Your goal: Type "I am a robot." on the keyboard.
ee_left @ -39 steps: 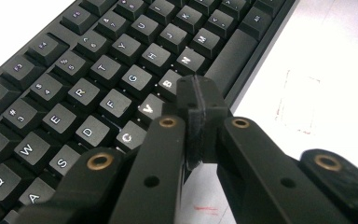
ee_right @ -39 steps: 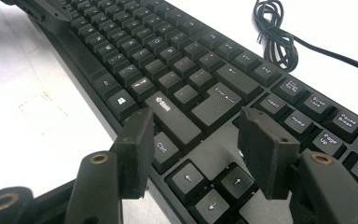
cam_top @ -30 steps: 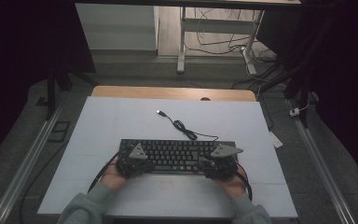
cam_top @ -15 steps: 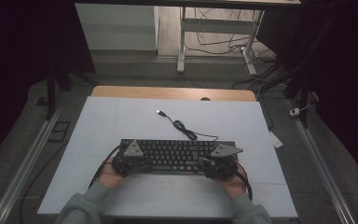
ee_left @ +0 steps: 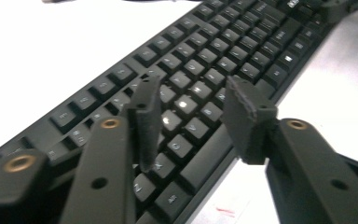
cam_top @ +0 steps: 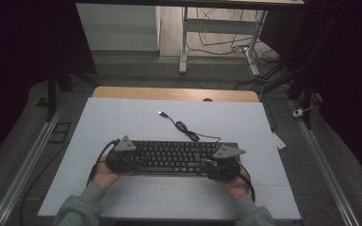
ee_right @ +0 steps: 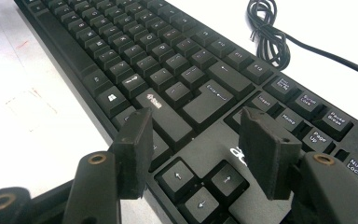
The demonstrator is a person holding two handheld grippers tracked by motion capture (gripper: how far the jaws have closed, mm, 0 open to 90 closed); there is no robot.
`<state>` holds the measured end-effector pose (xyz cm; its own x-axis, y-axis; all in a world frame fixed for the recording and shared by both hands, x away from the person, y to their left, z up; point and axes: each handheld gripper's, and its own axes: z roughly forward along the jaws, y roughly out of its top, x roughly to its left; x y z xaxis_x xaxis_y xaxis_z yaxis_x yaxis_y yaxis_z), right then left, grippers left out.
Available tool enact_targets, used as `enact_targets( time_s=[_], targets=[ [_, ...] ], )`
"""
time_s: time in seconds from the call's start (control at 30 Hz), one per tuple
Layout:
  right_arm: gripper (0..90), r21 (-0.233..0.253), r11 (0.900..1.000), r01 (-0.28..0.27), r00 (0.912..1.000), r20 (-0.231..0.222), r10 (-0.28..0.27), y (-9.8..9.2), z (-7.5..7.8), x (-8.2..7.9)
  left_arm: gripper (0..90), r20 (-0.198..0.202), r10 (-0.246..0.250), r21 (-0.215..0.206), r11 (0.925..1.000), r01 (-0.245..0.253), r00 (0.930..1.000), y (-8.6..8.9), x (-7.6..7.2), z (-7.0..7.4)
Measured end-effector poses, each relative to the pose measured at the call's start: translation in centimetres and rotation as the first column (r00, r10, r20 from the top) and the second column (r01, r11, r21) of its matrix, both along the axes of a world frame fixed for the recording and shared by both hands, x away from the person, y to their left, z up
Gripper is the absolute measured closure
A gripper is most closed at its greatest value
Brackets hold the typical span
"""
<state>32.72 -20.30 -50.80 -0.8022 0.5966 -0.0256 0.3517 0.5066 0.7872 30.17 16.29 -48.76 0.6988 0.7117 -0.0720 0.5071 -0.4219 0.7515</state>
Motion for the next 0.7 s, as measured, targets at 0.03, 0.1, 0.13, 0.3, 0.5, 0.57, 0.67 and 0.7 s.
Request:
enact_targets(
  time_s=[0.03,0.1,0.13,0.3,0.5,0.57,0.67,0.7],
  targets=[
    [44.9,-0.001,1.000,0.000,1.0000,0.000,0.000,0.0,0.0,0.0,51.5,-0.001,0.008,0.001,1.0000,-0.008,1.0000,0.2,0.1,0.0],
    [44.9,-0.002,1.000,0.000,1.0000,0.000,0.000,0.0,0.0,0.0,48.7,-0.004,0.026,-0.002,0.9997,-0.026,0.9997,0.5,0.1,0.1],
    [44.9,-0.002,1.000,0.000,1.0000,0.000,0.000,0.0,0.0,0.0,47.7,-0.005,0.034,-0.003,0.9994,-0.034,0.9994,0.6,0.2,0.1],
    [44.8,-0.007,1.000,0.001,1.0000,0.001,-0.001,0.0,0.0,0.0,43.3,-0.013,0.072,-0.005,0.9974,-0.072,0.9973,1.2,0.4,0.1],
    [44.8,-0.010,1.000,0.001,1.0000,0.002,-0.001,0.0,-0.1,0.0,40.3,-0.023,0.122,-0.004,0.9925,-0.122,0.9923,2.0,0.7,-0.1],
    [44.8,-0.012,1.000,0.002,1.0000,0.003,-0.001,0.0,-0.1,0.0,40.2,-0.028,0.129,-0.003,0.9916,-0.129,0.9912,2.2,0.8,-0.1],
    [44.8,-0.012,1.000,0.002,1.0000,0.000,-0.002,0.0,-0.1,0.1,40.1,-0.032,0.142,-0.003,0.9899,-0.142,0.9894,2.5,0.8,-0.2],
    [44.8,-0.013,1.000,0.001,1.0000,0.001,-0.001,0.0,-0.1,0.1,40.1,-0.033,0.145,-0.003,0.9894,-0.145,0.9888,2.5,0.8,-0.2]
  ],
)
